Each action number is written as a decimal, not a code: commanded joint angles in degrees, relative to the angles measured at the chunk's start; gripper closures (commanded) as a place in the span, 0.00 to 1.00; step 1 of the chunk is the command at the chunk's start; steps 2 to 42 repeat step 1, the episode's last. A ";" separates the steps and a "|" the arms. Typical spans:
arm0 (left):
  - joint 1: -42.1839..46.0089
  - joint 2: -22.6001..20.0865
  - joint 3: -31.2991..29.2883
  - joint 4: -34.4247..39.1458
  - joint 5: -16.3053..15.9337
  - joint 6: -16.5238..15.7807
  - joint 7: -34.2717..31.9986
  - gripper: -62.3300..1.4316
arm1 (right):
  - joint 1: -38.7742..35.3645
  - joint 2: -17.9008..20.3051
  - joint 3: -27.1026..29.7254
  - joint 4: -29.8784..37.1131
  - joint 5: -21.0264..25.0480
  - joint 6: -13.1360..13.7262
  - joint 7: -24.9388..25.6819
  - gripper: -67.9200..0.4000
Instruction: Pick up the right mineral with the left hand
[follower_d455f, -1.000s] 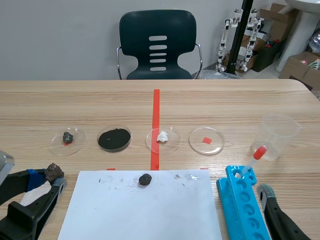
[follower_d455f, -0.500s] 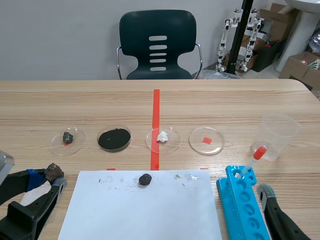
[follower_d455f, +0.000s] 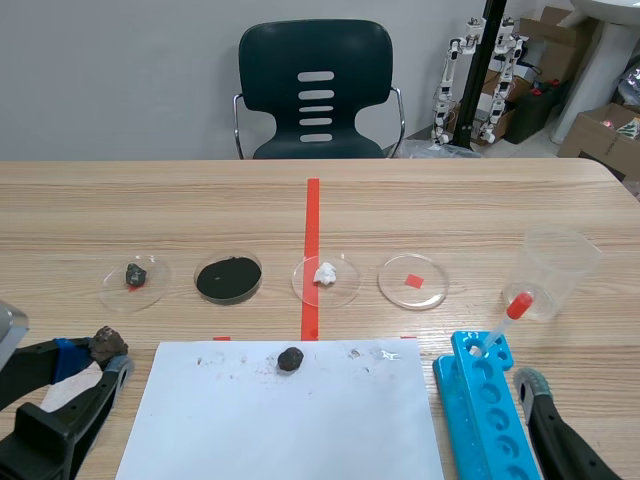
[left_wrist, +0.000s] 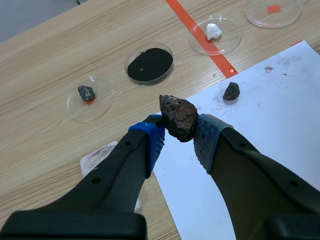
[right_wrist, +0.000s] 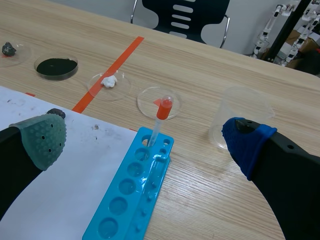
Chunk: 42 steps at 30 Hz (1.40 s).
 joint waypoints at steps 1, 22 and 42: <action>-0.17 0.26 0.07 0.72 -0.37 0.07 -1.86 0.77 | 0.35 0.00 0.37 0.81 0.59 -0.20 0.83 0.00; -0.17 0.26 0.07 0.72 -0.37 0.07 -1.86 0.77 | 0.35 0.00 0.37 0.81 0.59 -0.20 0.83 0.00; -0.17 0.26 0.07 0.72 -0.37 0.07 -1.86 0.77 | 0.35 0.00 0.37 0.81 0.59 -0.20 0.83 0.00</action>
